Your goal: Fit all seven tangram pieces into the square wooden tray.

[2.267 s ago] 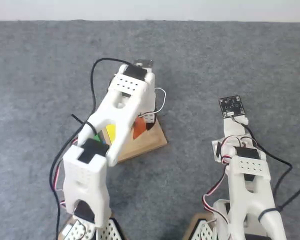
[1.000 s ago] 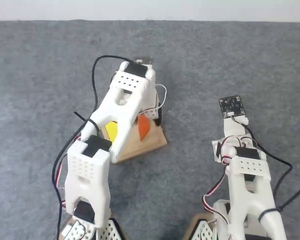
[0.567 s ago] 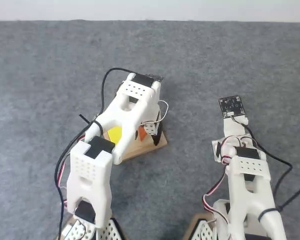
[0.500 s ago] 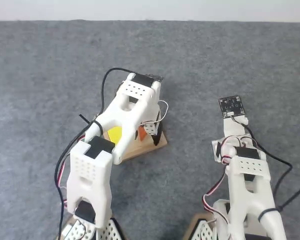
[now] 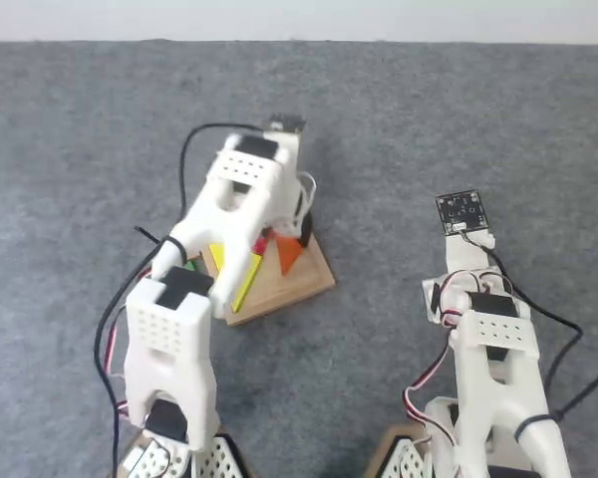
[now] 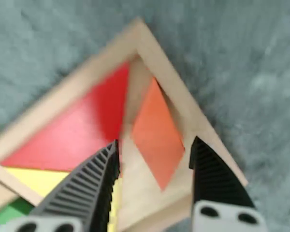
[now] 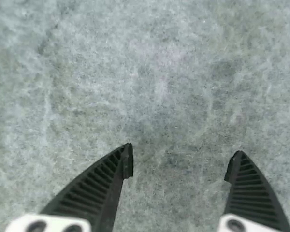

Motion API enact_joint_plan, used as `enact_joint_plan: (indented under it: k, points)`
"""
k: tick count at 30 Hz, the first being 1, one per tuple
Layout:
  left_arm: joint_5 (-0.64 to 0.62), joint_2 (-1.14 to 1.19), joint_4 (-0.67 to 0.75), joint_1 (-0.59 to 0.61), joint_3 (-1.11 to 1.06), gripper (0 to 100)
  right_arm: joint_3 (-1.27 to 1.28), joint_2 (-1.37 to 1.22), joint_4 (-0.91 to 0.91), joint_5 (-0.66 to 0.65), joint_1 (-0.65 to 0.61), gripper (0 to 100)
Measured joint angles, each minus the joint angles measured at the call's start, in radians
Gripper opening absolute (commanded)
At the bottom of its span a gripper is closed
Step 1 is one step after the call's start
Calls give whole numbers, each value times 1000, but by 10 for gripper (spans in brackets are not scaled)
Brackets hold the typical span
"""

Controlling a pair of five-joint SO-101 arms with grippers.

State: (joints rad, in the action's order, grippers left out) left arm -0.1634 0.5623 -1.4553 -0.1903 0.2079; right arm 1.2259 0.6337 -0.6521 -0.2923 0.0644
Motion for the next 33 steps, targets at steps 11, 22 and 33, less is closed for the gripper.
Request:
enact_joint_plan:
  k: [11, 22, 33]
  points:
    - [196, -6, -255, 101, 466, 166, 0, 0, 0, 0, 0, 307]
    - [473, -545, -259, 336, -143, 208, 0, 0, 0, 0, 0, 307]
    - [964, -710, 135, 557, -778, 257, 0, 0, -14, 0, 0, 307]
